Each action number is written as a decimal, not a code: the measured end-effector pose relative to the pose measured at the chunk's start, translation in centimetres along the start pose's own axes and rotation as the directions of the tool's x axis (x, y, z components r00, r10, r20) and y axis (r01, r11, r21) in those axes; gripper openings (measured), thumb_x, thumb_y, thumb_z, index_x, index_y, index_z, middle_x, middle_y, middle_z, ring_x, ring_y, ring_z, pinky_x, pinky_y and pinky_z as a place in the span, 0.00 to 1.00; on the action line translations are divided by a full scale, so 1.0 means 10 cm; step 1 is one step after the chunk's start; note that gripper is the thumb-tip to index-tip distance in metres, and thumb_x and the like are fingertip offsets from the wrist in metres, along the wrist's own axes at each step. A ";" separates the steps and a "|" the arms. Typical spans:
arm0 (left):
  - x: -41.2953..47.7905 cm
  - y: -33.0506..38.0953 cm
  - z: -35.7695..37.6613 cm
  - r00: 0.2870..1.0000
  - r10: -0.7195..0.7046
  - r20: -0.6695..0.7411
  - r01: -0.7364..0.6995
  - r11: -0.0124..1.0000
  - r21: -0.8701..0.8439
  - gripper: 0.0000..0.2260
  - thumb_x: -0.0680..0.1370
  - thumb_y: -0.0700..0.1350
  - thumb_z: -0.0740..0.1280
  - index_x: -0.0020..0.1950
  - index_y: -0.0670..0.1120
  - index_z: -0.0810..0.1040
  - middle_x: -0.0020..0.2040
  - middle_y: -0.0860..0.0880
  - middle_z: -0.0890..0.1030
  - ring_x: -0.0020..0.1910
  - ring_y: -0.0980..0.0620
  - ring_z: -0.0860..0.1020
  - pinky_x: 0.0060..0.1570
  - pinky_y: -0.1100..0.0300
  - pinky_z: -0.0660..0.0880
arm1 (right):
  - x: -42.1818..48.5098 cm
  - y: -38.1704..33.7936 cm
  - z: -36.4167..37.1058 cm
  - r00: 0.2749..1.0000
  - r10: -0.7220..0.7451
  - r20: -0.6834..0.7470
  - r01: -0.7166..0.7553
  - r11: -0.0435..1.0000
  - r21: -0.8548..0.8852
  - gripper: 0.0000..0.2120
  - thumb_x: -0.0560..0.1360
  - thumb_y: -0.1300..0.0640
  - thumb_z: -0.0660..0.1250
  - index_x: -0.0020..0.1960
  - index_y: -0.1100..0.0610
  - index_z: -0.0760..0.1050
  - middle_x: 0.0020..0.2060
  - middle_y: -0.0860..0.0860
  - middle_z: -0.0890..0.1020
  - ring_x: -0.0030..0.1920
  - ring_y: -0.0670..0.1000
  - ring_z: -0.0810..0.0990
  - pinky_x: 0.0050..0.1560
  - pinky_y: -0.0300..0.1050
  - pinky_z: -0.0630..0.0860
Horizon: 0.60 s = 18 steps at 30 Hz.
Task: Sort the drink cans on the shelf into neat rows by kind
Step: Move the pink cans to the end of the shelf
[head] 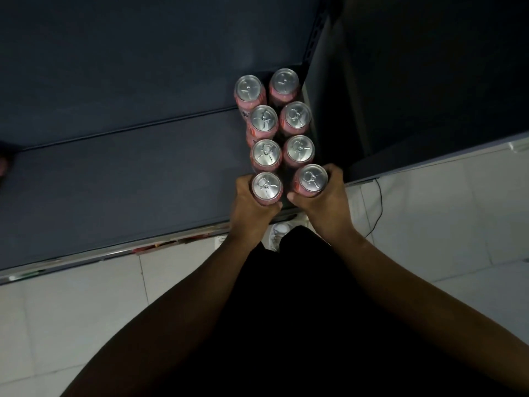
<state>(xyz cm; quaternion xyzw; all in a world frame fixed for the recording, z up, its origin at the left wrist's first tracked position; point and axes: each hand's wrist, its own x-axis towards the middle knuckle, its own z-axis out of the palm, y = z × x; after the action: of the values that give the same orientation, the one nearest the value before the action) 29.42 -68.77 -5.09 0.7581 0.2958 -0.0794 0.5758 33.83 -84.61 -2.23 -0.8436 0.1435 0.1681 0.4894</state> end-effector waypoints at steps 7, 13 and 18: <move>0.05 -0.04 0.13 0.999 0.014 -0.036 -0.013 0.999 0.032 0.36 0.63 0.46 0.85 0.60 0.50 0.65 0.57 0.53 0.74 0.54 0.60 0.77 0.50 0.66 0.75 | 0.10 0.16 0.09 0.995 -0.019 0.099 0.020 1.000 -0.008 0.43 0.52 0.46 0.85 0.59 0.43 0.63 0.59 0.52 0.79 0.58 0.53 0.82 0.57 0.59 0.80; 0.06 0.01 0.05 0.997 0.052 0.057 -0.056 0.996 0.075 0.42 0.61 0.49 0.86 0.67 0.47 0.66 0.63 0.49 0.73 0.57 0.59 0.76 0.52 0.67 0.73 | 0.09 0.12 0.02 0.986 -0.059 0.155 0.072 0.994 -0.080 0.44 0.55 0.47 0.86 0.63 0.46 0.64 0.62 0.51 0.76 0.61 0.51 0.79 0.61 0.57 0.79; -0.10 0.14 -0.18 0.988 0.074 0.133 -0.081 0.995 0.051 0.36 0.68 0.47 0.82 0.70 0.53 0.67 0.67 0.54 0.73 0.61 0.67 0.74 0.58 0.68 0.75 | -0.08 -0.14 -0.09 0.985 -0.086 0.151 0.093 0.995 -0.036 0.42 0.63 0.39 0.80 0.71 0.49 0.68 0.68 0.49 0.73 0.64 0.48 0.78 0.63 0.52 0.79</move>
<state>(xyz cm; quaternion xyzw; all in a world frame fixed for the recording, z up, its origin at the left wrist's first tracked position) 28.99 -67.68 -2.87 0.7780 0.2255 -0.1147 0.5751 33.78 -84.66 -0.41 -0.8445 0.0647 0.2117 0.4876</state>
